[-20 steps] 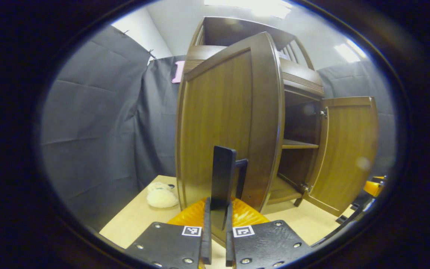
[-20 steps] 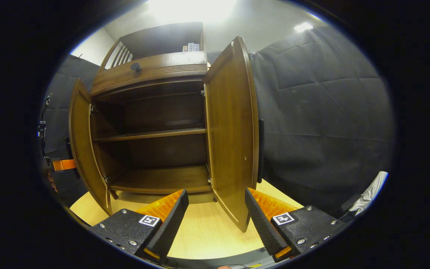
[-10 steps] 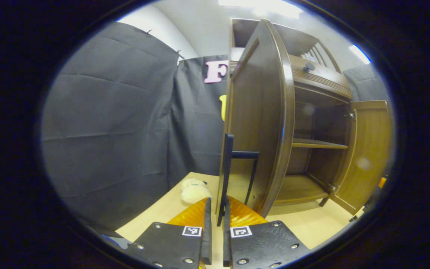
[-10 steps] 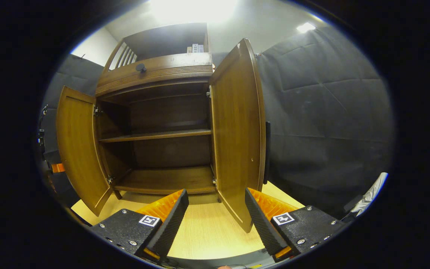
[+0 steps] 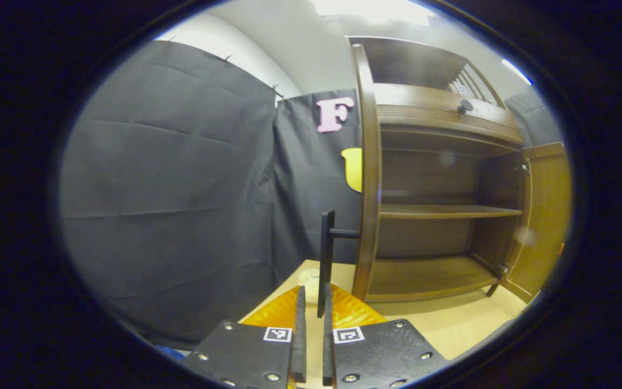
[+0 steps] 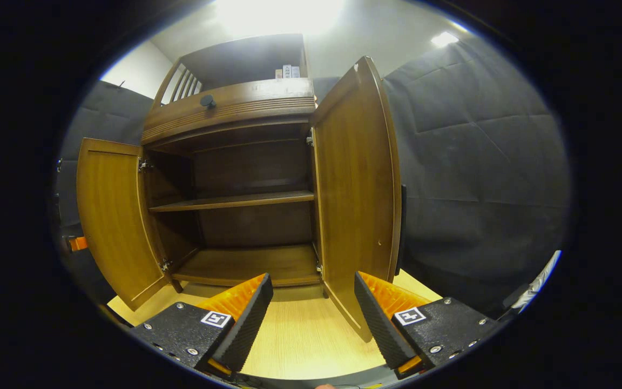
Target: Open the right door of the double-door shoe cabinet with the right hand, and open the left door with the left hand.
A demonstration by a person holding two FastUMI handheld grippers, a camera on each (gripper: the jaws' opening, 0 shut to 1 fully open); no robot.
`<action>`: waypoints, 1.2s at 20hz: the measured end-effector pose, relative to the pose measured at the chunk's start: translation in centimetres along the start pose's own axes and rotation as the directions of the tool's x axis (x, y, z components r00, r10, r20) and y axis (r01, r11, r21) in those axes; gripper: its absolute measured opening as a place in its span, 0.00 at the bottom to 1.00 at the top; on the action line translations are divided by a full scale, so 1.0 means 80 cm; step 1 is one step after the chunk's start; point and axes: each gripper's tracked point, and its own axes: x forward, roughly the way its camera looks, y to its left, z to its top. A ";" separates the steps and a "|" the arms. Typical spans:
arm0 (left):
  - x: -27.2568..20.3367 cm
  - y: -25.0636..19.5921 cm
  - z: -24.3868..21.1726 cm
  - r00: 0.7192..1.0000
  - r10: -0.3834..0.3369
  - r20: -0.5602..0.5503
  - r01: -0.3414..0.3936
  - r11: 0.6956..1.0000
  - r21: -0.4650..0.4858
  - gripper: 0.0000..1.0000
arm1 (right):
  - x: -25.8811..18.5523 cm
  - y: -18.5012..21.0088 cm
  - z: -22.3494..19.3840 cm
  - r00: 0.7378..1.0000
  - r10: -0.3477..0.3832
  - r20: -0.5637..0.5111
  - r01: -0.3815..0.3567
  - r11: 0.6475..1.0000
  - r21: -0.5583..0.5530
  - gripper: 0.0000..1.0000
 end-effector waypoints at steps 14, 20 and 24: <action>-0.111 -0.003 0.069 0.989 -0.107 0.105 0.104 0.994 0.034 0.15 | -0.047 -0.028 0.056 0.996 -0.038 0.081 0.042 0.997 -0.058 0.94; -0.170 -0.028 0.053 0.984 -0.139 0.112 0.133 0.989 0.061 0.17 | -0.074 -0.034 0.065 0.992 -0.035 0.123 0.046 0.995 -0.085 0.94; -0.177 -0.053 0.024 0.981 -0.185 0.056 0.178 0.978 0.109 0.41 | -0.085 -0.032 0.055 0.994 -0.027 0.107 0.036 0.996 -0.083 0.93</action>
